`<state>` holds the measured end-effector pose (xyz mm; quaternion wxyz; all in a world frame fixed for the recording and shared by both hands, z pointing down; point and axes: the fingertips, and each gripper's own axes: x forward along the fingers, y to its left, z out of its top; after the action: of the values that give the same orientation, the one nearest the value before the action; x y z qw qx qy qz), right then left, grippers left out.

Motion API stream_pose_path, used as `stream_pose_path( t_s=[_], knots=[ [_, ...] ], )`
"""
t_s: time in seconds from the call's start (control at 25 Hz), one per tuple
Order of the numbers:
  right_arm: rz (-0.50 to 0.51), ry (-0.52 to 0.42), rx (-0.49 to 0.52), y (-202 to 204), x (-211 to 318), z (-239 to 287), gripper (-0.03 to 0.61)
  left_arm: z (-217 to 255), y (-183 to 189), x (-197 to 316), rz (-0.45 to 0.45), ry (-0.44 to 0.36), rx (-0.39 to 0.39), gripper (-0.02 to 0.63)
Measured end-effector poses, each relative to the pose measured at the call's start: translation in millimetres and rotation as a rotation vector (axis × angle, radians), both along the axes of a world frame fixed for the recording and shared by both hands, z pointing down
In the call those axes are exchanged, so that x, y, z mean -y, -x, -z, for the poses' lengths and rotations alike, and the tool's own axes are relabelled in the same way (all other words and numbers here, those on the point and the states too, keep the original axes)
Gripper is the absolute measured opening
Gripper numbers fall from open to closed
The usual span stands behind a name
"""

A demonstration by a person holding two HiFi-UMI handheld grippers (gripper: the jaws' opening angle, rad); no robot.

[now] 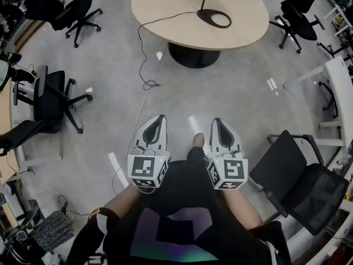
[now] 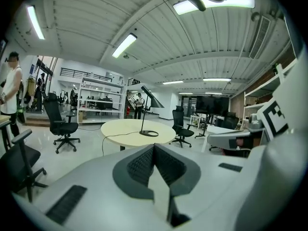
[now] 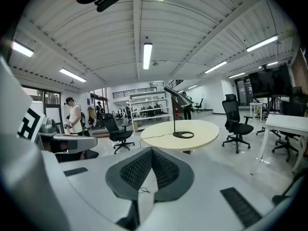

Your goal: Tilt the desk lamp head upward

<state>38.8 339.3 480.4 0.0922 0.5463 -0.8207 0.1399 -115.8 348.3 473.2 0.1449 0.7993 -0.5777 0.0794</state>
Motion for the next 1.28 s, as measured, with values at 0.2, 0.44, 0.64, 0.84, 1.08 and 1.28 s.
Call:
stream_pose_path(
  t_s=[0.2, 0.44, 0.64, 0.84, 1.08, 1.28],
  knots=[
    [0.049, -0.008, 0.009, -56, 85, -3, 0.015, 1, -57, 74, 0.041, 0.029, 0.05, 0.046],
    [0.069, -0.023, 0.019, -113, 149, -17, 0.015, -16, -117, 128, 0.037, 0.064, 0.089, 0.046],
    [0.049, -0.019, 0.049, -146, 178, -13, 0.015, -10, -153, 164, -0.003, 0.054, 0.105, 0.046],
    [0.017, -0.004, 0.054, -166, 199, -18, 0.015, -14, -169, 191, -0.026, 0.056, 0.103, 0.046],
    [-0.03, 0.004, 0.03, -175, 242, -22, 0.015, -20, -184, 253, -0.095, 0.042, 0.072, 0.046],
    [-0.088, 0.015, 0.001, -175, 293, -22, 0.015, -25, -193, 322, -0.175, 0.034, 0.034, 0.046]
  ],
)
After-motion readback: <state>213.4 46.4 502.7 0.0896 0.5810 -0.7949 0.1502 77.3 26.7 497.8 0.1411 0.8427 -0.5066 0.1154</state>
